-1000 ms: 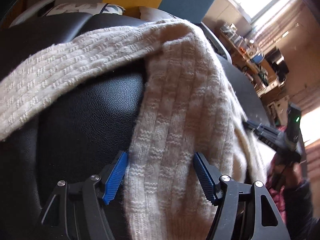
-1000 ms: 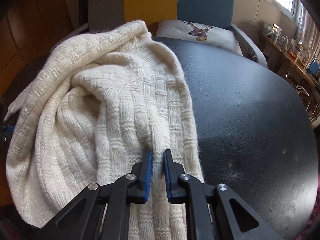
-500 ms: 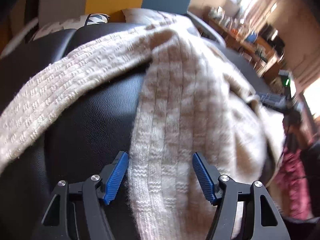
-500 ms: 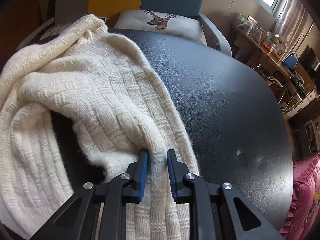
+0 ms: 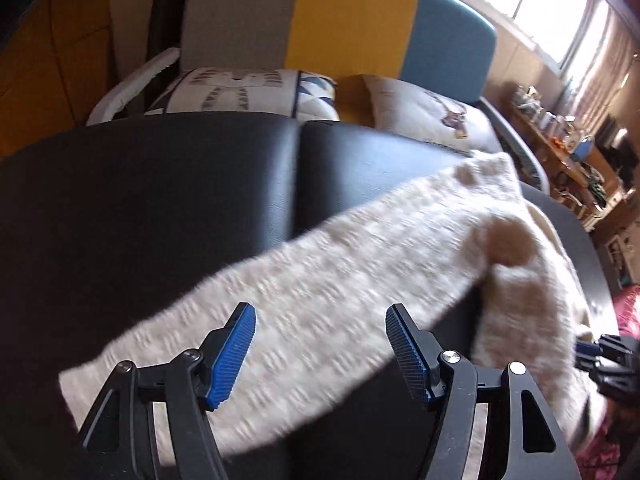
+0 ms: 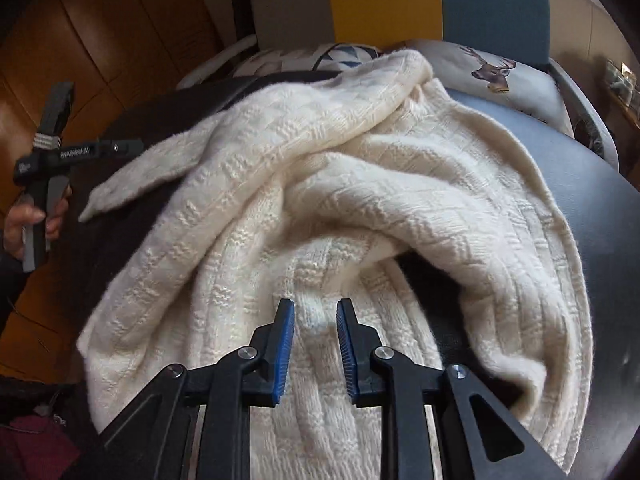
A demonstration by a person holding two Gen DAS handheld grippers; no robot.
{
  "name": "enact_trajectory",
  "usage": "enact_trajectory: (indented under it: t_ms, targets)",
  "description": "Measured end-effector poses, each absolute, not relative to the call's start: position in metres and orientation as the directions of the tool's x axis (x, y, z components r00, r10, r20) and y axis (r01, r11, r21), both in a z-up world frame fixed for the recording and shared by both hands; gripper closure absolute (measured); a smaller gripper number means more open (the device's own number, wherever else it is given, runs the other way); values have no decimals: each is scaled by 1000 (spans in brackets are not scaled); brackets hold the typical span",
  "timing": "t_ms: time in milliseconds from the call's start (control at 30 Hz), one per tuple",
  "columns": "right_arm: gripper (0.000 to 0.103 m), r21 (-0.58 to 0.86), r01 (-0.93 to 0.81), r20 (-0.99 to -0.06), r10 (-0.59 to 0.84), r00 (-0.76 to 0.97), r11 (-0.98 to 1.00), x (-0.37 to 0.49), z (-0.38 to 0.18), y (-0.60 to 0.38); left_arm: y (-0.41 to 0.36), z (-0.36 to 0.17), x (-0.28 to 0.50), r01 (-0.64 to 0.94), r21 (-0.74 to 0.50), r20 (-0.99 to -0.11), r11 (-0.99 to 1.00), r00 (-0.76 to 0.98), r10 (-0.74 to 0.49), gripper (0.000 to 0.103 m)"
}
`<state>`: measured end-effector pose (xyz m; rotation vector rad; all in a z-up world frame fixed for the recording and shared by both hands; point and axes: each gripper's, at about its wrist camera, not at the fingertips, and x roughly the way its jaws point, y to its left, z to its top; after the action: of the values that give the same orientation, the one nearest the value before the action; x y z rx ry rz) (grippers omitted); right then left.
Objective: Fold clothes
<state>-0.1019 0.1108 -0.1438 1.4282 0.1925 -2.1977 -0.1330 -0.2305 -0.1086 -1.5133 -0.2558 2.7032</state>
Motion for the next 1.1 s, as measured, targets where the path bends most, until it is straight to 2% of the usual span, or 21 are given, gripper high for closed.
enact_trajectory:
  t_ms: [133, 233, 567, 633, 700, 733, 867, 967, 1067, 1100]
  targets:
    - [82, 153, 459, -892, -323, -318, -875, -100, -159, 119, -244, -146, -155, 105, -74, -894, -992, -447, 19, 34]
    - [82, 104, 456, -907, -273, -321, -884, -92, -158, 126, -242, -153, -153, 79, 27, -895, -996, -443, -60, 33]
    - [82, 127, 398, -892, -280, -355, -909, -76, -160, 152, -260, -147, -143, 104, -17, -894, -994, -446, -32, 25]
    - [81, 143, 388, -883, -295, -366, -911, -75, -159, 154, -257, -136, -137, 128, -127, -884, -984, -465, 54, 28]
    - [80, 156, 378, -892, -294, -342, -912, -78, -152, 156, -246, -119, -118, 63, -290, -829, -955, -515, 218, 28]
    - [80, 162, 374, -899, -293, -326, -913, -79, -147, 156, -236, -113, -108, 17, -329, -805, -944, -527, 271, 27]
    - [80, 167, 329, -842, -308, -442, -929, -95, -108, 169, -195, -113, -75, -87, -401, -770, -912, -508, 386, 27]
    - [80, 179, 287, -797, -309, -518, -941, -120, -84, 177, -166, -126, -76, -112, -425, -782, -898, -454, 427, 27]
    - [80, 158, 248, -809, -270, -522, -956, -155, -83, 178, -135, -140, -83, -134, -425, -814, -895, -376, 443, 26]
    - [80, 144, 237, -825, -249, -507, -961, -165, -89, 178, -123, -139, -81, -162, -384, -825, -909, -381, 417, 20]
